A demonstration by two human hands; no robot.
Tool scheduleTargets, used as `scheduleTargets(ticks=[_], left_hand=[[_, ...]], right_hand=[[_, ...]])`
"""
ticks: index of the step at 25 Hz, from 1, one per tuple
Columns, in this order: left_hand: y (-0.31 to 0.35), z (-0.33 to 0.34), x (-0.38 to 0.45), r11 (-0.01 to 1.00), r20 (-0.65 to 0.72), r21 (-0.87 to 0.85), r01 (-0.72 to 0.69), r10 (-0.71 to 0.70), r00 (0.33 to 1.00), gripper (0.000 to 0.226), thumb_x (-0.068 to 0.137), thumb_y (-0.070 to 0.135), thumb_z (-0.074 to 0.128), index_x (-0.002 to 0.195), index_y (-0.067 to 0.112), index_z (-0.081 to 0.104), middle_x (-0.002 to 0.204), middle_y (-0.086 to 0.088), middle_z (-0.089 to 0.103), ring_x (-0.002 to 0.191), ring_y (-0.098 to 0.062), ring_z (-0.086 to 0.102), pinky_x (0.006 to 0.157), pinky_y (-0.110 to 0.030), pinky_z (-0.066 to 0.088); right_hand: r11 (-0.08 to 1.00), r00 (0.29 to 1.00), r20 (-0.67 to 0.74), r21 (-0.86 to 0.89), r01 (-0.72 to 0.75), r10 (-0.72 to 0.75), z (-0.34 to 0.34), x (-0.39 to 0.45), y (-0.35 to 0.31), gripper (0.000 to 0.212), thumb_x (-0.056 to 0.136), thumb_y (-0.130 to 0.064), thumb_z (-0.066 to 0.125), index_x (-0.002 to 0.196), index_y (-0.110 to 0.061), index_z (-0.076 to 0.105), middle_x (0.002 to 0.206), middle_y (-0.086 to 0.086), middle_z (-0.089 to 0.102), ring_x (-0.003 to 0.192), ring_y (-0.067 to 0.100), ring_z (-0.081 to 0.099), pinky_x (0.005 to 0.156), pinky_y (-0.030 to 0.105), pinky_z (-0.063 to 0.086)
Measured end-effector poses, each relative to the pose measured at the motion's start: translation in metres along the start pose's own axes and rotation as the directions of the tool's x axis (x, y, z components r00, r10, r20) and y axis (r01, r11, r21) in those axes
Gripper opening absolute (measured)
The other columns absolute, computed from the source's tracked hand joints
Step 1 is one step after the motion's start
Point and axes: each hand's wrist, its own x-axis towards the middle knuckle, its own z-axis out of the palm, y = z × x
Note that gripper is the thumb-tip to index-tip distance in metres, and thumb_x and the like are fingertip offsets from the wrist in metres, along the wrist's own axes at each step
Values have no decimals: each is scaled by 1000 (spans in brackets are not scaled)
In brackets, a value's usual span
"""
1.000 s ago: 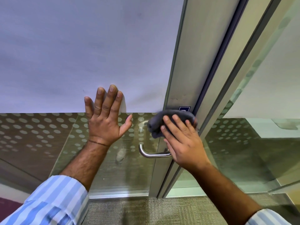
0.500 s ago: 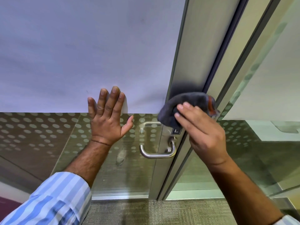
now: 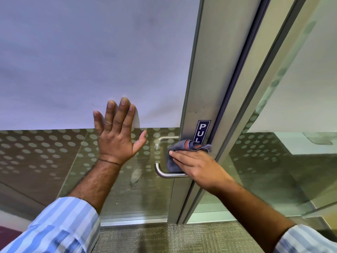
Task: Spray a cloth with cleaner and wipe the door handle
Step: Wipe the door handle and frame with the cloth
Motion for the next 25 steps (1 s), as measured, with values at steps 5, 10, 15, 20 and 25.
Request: scheduleTargets(ticks=[5, 10, 15, 20, 25], left_hand=[[1, 0, 0, 1000, 10, 1, -4, 4, 1000, 98, 98, 58, 57, 172, 23, 4, 180, 9, -13, 166, -17, -14, 132, -50, -14], [1, 0, 1, 1000, 2, 12, -9, 9, 1000, 96, 99, 59, 54, 172, 24, 3, 180, 9, -14, 166, -17, -15, 132, -50, -13], [0, 3, 0, 1000, -18, 8, -8, 9, 1000, 96, 98, 59, 56, 172, 23, 6, 180, 9, -11, 166, -18, -12, 132, -51, -11], [0, 2, -1, 1000, -9, 18, -11, 11, 1000, 96, 98, 59, 57, 172, 23, 6, 180, 8, -11, 166, -19, -12, 132, -51, -12], [0, 2, 0, 1000, -13, 8, -4, 4, 1000, 96, 98, 59, 56, 172, 23, 6, 180, 9, -11, 166, -19, -13, 132, -50, -12]], right_hand=[[998, 996, -86, 61, 35, -30, -21, -7, 1, 34, 111, -14, 48, 129, -2, 74, 136, 8, 74, 127, 26, 70, 106, 44, 56], [999, 888, -459, -26, -21, 7, -57, -14, 11, 37, 104, 0, 63, 142, 2, 63, 156, 17, 56, 144, 29, 55, 120, 42, 45], [941, 783, -592, -118, -316, 189, -53, 13, 22, 40, 104, 4, 56, 141, -6, 67, 159, 17, 45, 150, 36, 47, 124, 51, 38], [914, 794, -521, -63, -401, 313, -35, 13, 9, 48, 101, 4, 48, 143, -13, 66, 165, 16, 45, 158, 34, 34, 128, 61, 26], [951, 880, -426, -119, -284, 210, -14, -1, 0, 34, 105, 0, 49, 128, -5, 75, 156, 16, 56, 149, 36, 49, 120, 59, 41]])
